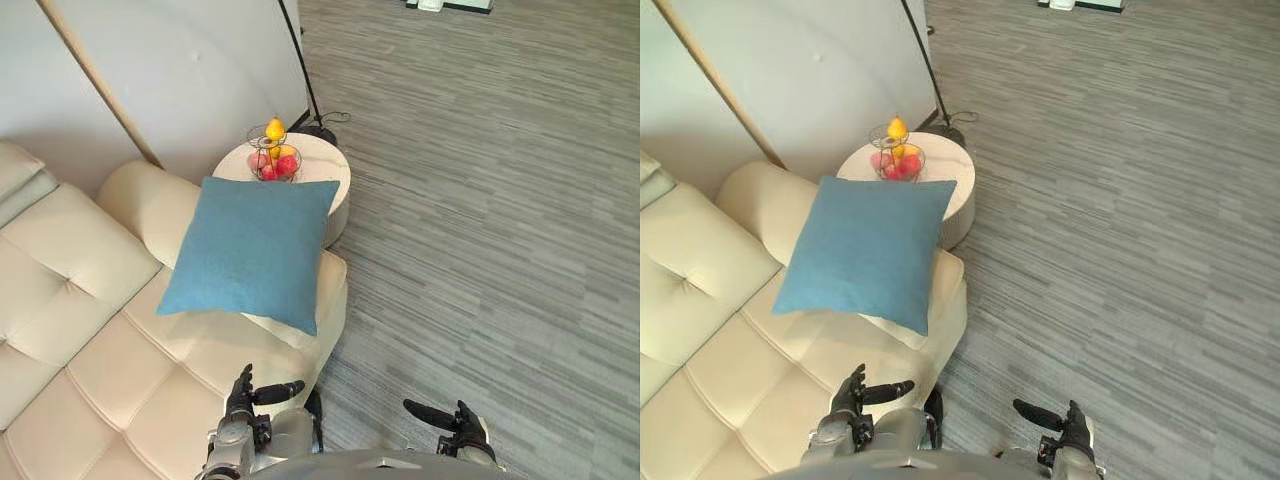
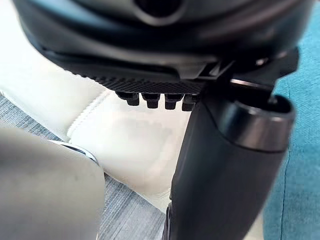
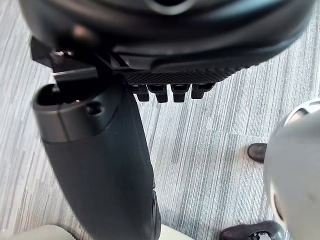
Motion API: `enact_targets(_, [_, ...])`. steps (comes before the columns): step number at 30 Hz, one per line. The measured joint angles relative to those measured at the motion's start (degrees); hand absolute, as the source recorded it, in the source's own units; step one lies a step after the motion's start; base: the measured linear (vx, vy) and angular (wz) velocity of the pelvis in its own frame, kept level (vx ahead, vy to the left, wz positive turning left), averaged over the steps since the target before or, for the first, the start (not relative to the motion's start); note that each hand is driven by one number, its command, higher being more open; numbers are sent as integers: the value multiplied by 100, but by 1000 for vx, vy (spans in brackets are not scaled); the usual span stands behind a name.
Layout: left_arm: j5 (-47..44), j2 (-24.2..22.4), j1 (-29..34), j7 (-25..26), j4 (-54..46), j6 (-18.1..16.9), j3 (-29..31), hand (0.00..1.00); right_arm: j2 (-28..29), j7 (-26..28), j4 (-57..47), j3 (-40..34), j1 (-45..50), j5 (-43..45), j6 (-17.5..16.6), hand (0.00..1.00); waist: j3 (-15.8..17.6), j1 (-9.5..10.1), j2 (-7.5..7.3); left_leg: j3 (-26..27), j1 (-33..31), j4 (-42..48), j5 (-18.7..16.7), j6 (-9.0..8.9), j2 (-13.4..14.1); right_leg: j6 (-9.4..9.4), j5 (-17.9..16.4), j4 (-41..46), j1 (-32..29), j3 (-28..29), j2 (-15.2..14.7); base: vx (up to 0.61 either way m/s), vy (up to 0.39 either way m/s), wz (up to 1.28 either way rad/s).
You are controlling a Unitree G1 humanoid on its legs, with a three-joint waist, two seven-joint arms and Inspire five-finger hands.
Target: Pick up cushions and gather them together orderly.
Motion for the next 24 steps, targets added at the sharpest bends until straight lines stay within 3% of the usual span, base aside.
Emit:
enact_targets(1, [0, 0, -7, -2, 11, 2, 0, 100, -5, -7, 2, -11, 16, 0, 0, 100, 2, -6, 3, 161, 15, -269, 240, 32, -7, 44, -28, -4, 32, -65, -17, 229, 100, 56])
enact_targets(2, [-5, -14, -6, 3, 14, 1, 4, 100, -16, -22, 12, -51, 55, 1, 12, 100, 4, 12, 11, 384, 79, -550, 782, 50, 13, 132, -87, -22, 113, -137, -43, 247, 116, 49])
enact_targets(3, [-10, -1, -17, 16, 17, -1, 15, 100, -10, -43, 42, -51, 58, 0, 16, 100, 7, 36, -71, 461, 262, -768, 957, 258, -149, 257, -173, -43, 266, -179, -187, 294, 139, 37])
enact_targets(4, [-10, 6, -15, 17, 15, -3, 15, 100, 0, -44, 42, -51, 58, 0, 16, 100, -1, 39, -91, 458, 276, -793, 953, 265, -176, 265, -178, -52, 273, -180, -206, 305, 145, 25])
enact_targets(6, [-9, 109, 7, -26, 13, 3, 20, 100, 163, -33, 32, -45, 84, -5, 12, 100, -107, 57, -318, 409, 435, -796, 668, 469, -535, 521, -364, 115, 374, -231, -565, 246, 135, 21])
enact_targets(9, [-10, 113, 12, -32, 99, 3, 2, 100, 154, 25, 25, -52, 138, -63, 16, 100, -130, 53, -330, 267, 718, -927, 482, 584, -791, 722, -509, 1126, 240, -130, -928, 213, 183, 33])
enact_targets(11, [-11, 203, 46, -24, 124, 8, -151, 100, 136, 58, -71, -75, 282, -112, 4, 100, -204, -1, -431, -124, 1083, -977, 367, 670, -1068, 861, -296, 3425, -522, 344, -1438, 274, 176, 95])
enact_targets(12, [-11, 245, 45, -25, 129, 49, -171, 100, 141, 67, -83, -50, 277, -110, -3, 100, -203, -43, -451, -352, 1166, -927, 307, 679, -1111, 842, -321, 4068, -816, 576, -1460, 291, 47, 141])
enact_targets(14, [-11, 242, 36, -22, 124, 85, -170, 100, 146, 74, -163, -6, 292, -121, -19, 100, -210, -54, -461, -809, 1300, -887, 267, 719, -1086, 788, -373, 4464, -1181, 803, -1272, 269, -67, 131])
enact_targets(15, [-14, 244, 37, -10, 102, 97, -167, 100, 162, 66, -159, 2, 270, -121, -32, 100, -206, -42, -472, -1085, 1401, -913, 266, 709, -1068, 641, -480, 4204, -1347, 993, -1140, 215, -121, 112])
enact_targets(16, [-17, 232, 38, 17, 92, 98, -158, 100, 167, 65, -155, 7, 251, -116, -33, 100, -205, -30, -460, -1270, 1447, -911, 256, 693, -1061, 622, -550, 3796, -1383, 1224, -984, 207, -233, 150])
enact_targets(17, [-13, 201, 36, 33, 86, 97, -162, 100, 175, 77, -160, 27, 239, -112, -52, 100, -231, -32, -428, -1629, 1395, -867, 204, 615, -1061, 594, -610, 2900, -1469, 1916, -634, 150, -297, 120])
enact_targets(19, [-12, 179, 18, 34, 85, 96, -164, 100, 160, 76, -166, 40, 243, -90, -60, 100, -277, -70, -420, -2056, 1148, -571, 57, 482, -1094, 588, -571, 2114, -1485, 2762, -285, 111, -289, 148])
enact_targets(20, [-4, 222, -8, 25, 40, 91, -144, 100, 214, 59, -154, 6, 290, -48, -58, 100, -261, -60, -518, -2428, 1022, -345, -45, 350, -1246, 614, -236, 1345, -1330, 3165, -242, 106, -322, 181])
enact_targets(22, [-11, 46, 96, 49, 78, 96, -81, 100, 118, 51, -159, -125, 321, 49, -34, 100, -351, -1, -255, -2595, 933, -275, -109, 232, -1040, 509, -242, 1180, -1132, 2579, -202, 92, -345, 144])
enact_targets(24, [-6, -58, 134, 67, 52, 88, 81, 100, 76, 39, -164, -162, 311, 64, -18, 100, -363, -8, -117, -2617, 792, -278, -64, 101, -777, 400, -202, 905, -882, 1903, -134, 18, -269, 126])
